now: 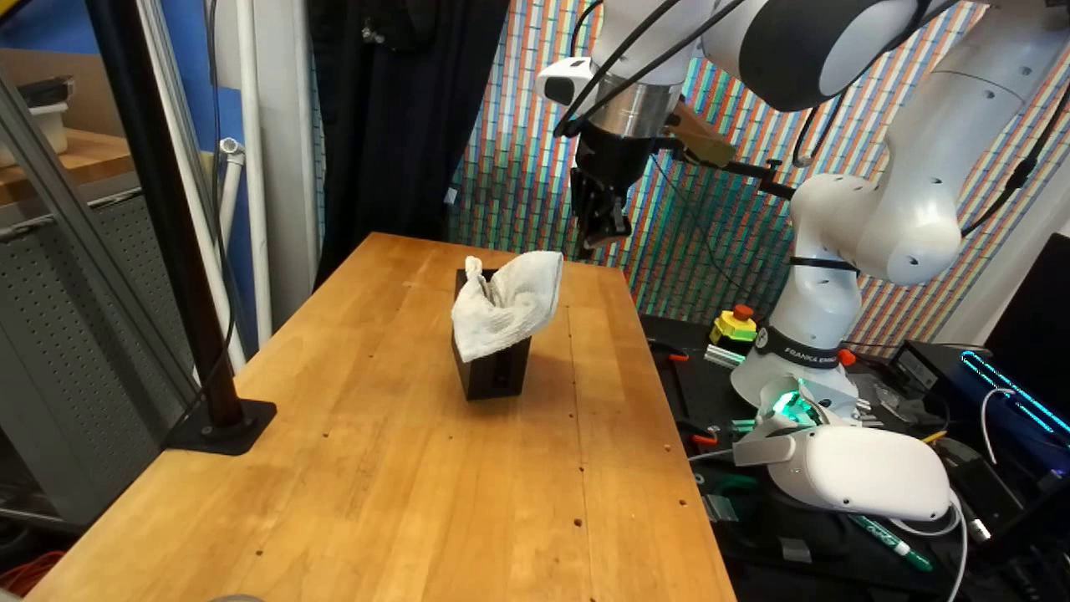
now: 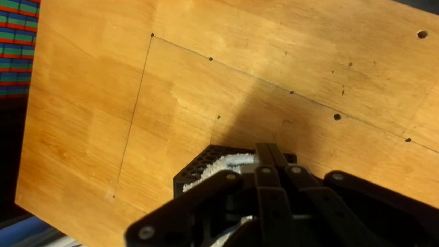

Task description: Put the towel inside the black cutlery holder

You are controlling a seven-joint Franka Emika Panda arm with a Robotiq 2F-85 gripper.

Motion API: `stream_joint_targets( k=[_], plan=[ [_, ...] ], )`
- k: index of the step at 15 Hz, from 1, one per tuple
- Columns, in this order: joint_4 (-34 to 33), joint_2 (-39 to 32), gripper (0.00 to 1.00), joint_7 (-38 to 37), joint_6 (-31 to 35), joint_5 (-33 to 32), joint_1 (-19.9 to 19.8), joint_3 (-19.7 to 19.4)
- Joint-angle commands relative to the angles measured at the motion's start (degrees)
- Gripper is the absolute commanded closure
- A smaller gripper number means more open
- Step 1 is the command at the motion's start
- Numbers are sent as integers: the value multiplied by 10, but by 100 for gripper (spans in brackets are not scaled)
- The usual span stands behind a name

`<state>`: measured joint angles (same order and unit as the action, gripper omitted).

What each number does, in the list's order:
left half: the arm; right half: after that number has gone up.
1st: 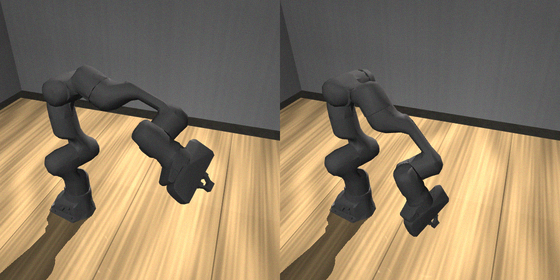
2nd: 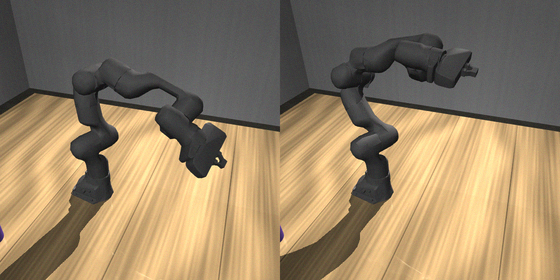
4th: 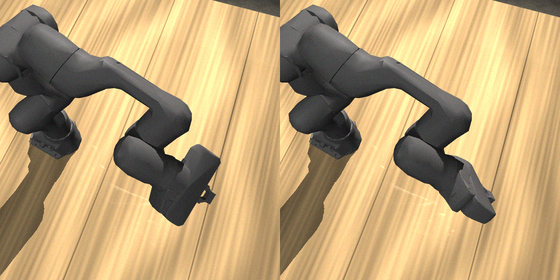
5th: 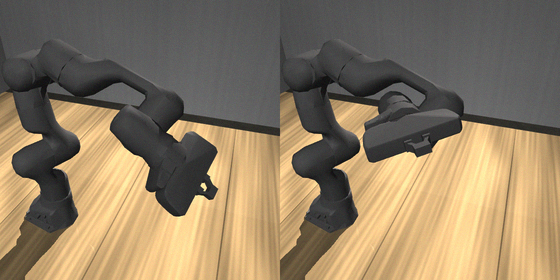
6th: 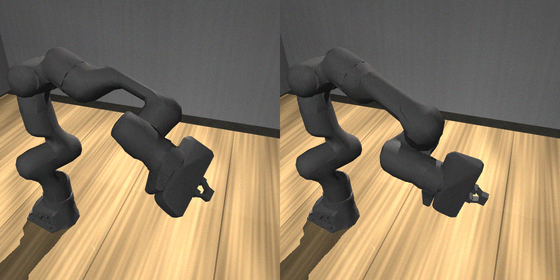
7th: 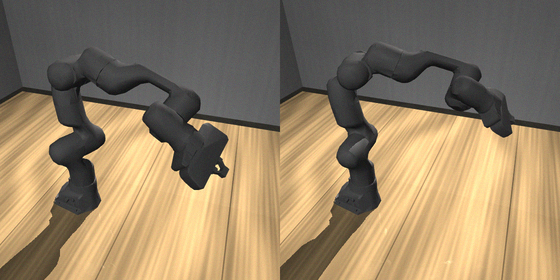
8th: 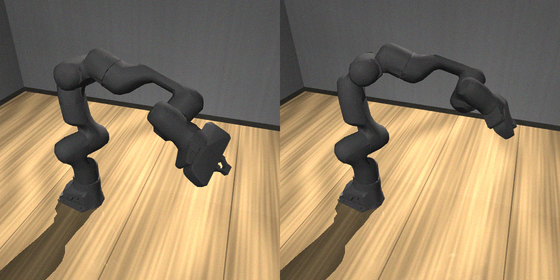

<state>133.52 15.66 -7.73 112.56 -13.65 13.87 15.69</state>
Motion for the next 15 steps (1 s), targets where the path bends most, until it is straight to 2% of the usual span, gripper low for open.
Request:
stream_joint_targets(
  k=[1, 8, 15],
  plan=[
    [20, -12, 95, 10, 15, -10, -6, -2],
    [7, -73, 95, 28, 40, -58, -17, -11],
    [11, -51, 95, 24, 109, -118, -26, -22]
  ],
)
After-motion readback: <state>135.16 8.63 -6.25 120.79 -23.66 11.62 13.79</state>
